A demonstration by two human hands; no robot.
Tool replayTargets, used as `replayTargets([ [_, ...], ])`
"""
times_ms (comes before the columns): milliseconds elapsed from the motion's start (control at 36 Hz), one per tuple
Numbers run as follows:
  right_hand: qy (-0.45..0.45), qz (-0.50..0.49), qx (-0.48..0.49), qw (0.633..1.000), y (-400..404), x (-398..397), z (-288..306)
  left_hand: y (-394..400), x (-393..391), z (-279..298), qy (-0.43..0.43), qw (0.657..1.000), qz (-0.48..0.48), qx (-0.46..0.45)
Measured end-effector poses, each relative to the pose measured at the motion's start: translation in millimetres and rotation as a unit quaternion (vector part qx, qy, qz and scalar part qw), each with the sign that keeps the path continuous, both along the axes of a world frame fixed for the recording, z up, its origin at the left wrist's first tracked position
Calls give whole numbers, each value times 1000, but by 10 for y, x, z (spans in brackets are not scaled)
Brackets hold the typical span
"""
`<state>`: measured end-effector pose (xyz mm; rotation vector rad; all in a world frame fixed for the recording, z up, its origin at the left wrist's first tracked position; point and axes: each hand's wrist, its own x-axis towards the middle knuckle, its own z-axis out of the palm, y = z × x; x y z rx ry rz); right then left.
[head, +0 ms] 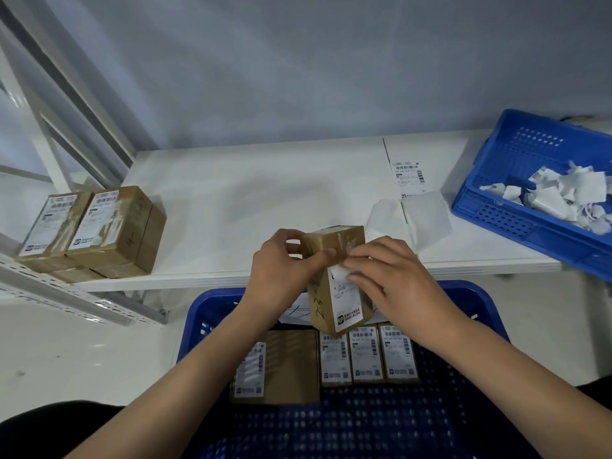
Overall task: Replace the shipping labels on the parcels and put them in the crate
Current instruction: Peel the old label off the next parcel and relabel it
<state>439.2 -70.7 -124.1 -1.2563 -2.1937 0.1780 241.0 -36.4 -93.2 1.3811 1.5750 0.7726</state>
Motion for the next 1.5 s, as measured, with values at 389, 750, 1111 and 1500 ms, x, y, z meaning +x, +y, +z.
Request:
replayTargets([
  [389, 34, -20, 8, 999, 3, -28, 47, -11, 25, -25, 32, 999, -8, -7],
  [750, 40, -27, -40, 998, -48, -93, 139, 0, 40, -18, 59, 998, 3, -5],
  [1111, 71, -53, -73, 993, -55, -122, 185, 105, 84, 23, 10, 998, 39, -54],
  [1500, 86, -57, -54, 993, -72, -80, 202, 195, 89, -76, -37, 993, 54, -98],
])
